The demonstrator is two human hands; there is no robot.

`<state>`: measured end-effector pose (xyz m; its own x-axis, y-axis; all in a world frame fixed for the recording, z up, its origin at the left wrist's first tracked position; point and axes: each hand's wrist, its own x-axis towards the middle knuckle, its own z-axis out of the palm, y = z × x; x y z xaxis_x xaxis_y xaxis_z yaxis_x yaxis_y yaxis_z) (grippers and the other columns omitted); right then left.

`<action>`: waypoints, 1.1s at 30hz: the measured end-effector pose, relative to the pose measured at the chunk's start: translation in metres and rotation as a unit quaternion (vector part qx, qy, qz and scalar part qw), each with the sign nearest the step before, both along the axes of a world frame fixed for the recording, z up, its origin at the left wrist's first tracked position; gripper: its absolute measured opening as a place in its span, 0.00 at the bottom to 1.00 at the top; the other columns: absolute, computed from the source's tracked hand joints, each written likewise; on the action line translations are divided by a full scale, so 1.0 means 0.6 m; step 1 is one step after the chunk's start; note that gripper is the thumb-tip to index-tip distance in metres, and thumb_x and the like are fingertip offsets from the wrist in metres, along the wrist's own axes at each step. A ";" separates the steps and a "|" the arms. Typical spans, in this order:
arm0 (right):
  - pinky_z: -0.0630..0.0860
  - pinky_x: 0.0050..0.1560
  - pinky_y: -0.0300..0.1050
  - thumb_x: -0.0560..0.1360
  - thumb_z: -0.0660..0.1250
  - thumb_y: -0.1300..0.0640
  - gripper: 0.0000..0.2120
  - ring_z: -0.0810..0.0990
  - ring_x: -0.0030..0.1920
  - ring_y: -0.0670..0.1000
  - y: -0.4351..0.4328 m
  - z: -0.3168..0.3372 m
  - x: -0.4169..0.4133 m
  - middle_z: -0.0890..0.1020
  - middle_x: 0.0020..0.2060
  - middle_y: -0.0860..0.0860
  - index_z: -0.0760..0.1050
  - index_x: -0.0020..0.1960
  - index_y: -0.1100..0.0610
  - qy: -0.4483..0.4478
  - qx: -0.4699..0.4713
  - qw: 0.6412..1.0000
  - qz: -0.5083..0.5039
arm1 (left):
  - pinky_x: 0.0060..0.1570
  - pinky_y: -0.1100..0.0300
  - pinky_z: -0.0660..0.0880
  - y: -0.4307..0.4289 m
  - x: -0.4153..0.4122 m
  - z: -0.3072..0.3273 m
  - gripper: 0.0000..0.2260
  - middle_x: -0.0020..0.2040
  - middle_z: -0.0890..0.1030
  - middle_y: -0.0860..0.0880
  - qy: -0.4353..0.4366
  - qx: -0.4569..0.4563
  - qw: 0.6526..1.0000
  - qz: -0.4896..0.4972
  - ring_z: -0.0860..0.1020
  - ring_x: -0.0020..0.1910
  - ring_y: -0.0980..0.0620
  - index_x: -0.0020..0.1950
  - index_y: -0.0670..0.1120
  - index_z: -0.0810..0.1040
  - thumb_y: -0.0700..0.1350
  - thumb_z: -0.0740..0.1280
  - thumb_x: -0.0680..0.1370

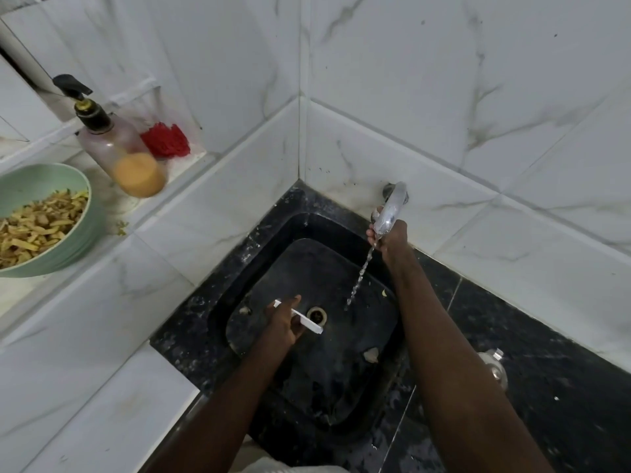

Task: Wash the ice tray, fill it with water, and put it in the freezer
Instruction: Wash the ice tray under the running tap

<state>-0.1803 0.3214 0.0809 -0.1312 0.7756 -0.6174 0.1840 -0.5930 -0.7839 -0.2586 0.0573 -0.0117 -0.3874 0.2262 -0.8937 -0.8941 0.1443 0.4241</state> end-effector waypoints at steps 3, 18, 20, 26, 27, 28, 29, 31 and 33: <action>0.76 0.31 0.42 0.82 0.65 0.46 0.17 0.79 0.29 0.50 -0.006 0.012 0.010 0.82 0.33 0.53 0.80 0.53 0.61 0.031 -0.010 0.999 0.018 | 0.32 0.57 0.78 -0.003 -0.003 0.002 0.19 0.44 0.75 0.46 0.001 0.008 1.000 -0.007 0.76 0.38 0.49 0.61 0.51 0.70 0.39 0.75 0.76; 0.77 0.63 0.47 0.80 0.63 0.59 0.16 0.79 0.55 0.53 -0.329 -0.135 0.150 0.83 0.60 0.54 0.81 0.64 0.59 -0.173 -0.015 0.951 0.258 | 0.20 0.64 0.71 -0.015 0.018 0.004 0.24 0.46 0.74 0.42 0.028 0.017 0.997 -0.073 0.69 0.20 0.52 0.68 0.47 0.71 0.41 0.77 0.75; 0.76 0.55 0.41 0.77 0.63 0.66 0.16 0.80 0.54 0.51 -0.359 -0.132 0.134 0.85 0.51 0.51 0.85 0.59 0.58 -0.162 0.025 0.936 0.311 | 0.22 0.62 0.73 -0.012 0.026 0.010 0.25 0.49 0.76 0.40 0.047 0.011 0.996 -0.080 0.75 0.26 0.48 0.66 0.47 0.70 0.43 0.78 0.74; 0.73 0.52 0.47 0.79 0.66 0.57 0.12 0.82 0.60 0.60 -0.455 -0.075 0.149 0.85 0.56 0.60 0.82 0.60 0.60 -0.240 0.143 0.897 0.341 | 0.35 0.53 0.81 -0.032 0.069 -0.004 0.39 0.55 0.81 0.38 0.110 0.021 0.983 -0.145 0.83 0.47 0.41 0.60 0.46 0.76 0.58 0.86 0.55; 0.73 0.51 0.49 0.81 0.66 0.55 0.12 0.82 0.58 0.61 -0.504 -0.058 0.185 0.85 0.55 0.60 0.82 0.58 0.60 -0.239 0.179 0.911 0.286 | 0.33 0.54 0.80 -0.064 0.104 0.039 0.35 0.55 0.80 0.39 0.115 0.047 0.971 -0.204 0.83 0.47 0.41 0.58 0.46 0.77 0.58 0.84 0.57; 0.74 0.50 0.50 0.81 0.66 0.53 0.11 0.83 0.57 0.61 -0.501 -0.061 0.180 0.85 0.53 0.59 0.81 0.57 0.59 -0.234 0.205 0.913 0.264 | 0.33 0.55 0.80 -0.060 0.108 0.066 0.30 0.54 0.80 0.41 0.115 0.064 0.965 -0.226 0.83 0.46 0.42 0.57 0.46 0.78 0.58 0.82 0.62; 0.74 0.49 0.50 0.81 0.66 0.52 0.11 0.83 0.55 0.60 -0.502 -0.063 0.180 0.85 0.52 0.58 0.81 0.56 0.58 -0.241 0.211 0.916 0.242 | 0.35 0.55 0.81 -0.057 0.113 0.092 0.25 0.54 0.80 0.41 0.112 0.082 0.960 -0.242 0.83 0.45 0.43 0.58 0.46 0.79 0.57 0.80 0.68; 0.74 0.47 0.50 0.82 0.66 0.53 0.10 0.83 0.55 0.60 -0.499 -0.068 0.193 0.85 0.53 0.57 0.79 0.57 0.58 -0.266 0.220 0.917 0.202 | 0.43 0.53 0.81 -0.054 0.113 0.113 0.20 0.58 0.82 0.42 0.095 0.101 0.955 -0.264 0.84 0.50 0.43 0.63 0.47 0.79 0.57 0.74 0.77; 0.71 0.47 0.48 0.82 0.66 0.56 0.09 0.82 0.56 0.60 -0.491 -0.051 0.191 0.84 0.55 0.58 0.78 0.59 0.59 -0.268 0.227 0.919 0.179 | 0.50 0.53 0.79 -0.054 0.099 0.118 0.21 0.63 0.83 0.44 0.085 0.110 0.949 -0.284 0.83 0.54 0.43 0.66 0.47 0.79 0.61 0.68 0.80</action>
